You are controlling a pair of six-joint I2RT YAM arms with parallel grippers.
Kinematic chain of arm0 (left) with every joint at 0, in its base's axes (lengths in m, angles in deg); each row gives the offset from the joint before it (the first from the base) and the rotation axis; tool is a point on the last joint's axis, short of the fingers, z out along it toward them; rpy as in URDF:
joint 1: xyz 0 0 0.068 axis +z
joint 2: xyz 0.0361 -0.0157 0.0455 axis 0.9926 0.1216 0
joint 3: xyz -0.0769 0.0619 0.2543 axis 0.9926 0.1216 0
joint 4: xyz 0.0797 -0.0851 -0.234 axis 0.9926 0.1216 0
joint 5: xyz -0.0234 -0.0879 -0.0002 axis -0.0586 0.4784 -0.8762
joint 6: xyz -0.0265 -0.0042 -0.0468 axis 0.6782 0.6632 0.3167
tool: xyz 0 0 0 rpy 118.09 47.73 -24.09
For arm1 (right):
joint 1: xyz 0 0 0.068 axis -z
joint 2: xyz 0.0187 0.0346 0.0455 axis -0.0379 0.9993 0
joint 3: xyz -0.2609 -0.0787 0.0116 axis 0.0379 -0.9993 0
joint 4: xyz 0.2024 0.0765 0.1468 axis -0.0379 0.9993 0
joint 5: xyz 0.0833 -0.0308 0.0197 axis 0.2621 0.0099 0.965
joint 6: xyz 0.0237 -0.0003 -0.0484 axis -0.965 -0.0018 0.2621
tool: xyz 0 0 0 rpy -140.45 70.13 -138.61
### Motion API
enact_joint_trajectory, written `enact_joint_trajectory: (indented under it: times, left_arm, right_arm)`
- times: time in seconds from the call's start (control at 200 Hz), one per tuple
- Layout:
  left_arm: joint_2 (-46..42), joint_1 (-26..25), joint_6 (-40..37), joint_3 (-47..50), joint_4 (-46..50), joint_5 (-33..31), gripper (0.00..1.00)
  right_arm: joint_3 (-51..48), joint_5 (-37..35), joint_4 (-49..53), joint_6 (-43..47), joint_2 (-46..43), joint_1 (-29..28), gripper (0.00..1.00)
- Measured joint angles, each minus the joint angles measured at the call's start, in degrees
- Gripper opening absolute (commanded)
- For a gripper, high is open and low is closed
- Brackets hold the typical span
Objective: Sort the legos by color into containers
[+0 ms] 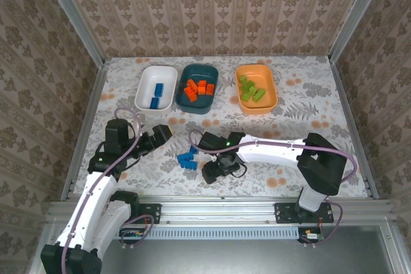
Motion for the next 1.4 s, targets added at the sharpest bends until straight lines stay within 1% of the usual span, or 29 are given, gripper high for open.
enact_joint_trajectory:
  times: [0.33,0.585,0.86,1.005,1.25,1.4]
  left_arm:
    - [-0.24,5.57,-0.04,0.83,1.88,3.54,1.0]
    - [-0.24,9.03,-0.11,1.68,2.49,6.67,1.0]
    - [-0.24,9.77,-0.09,2.67,2.21,8.24,1.0]
    - [-0.37,9.77,-0.09,2.67,2.27,8.68,1.0]
    - [-1.09,10.14,-0.09,2.67,2.27,9.07,1.0]
    - [-1.09,10.19,-0.09,2.67,2.27,9.18,1.0]
  right_arm:
    - [6.1,-0.76,-1.27,-0.5,6.86,0.0,0.73]
    - [7.52,-2.54,-0.11,-0.52,10.03,0.0,0.69]
    - [9.16,-4.85,1.99,-0.44,11.65,0.0,0.52]
    - [10.08,-5.95,2.4,-0.37,12.04,0.0,0.42]
    - [11.23,-7.52,3.56,-0.22,11.54,0.13,0.4]
    - [11.82,-7.67,5.27,0.0,7.43,1.49,0.41]
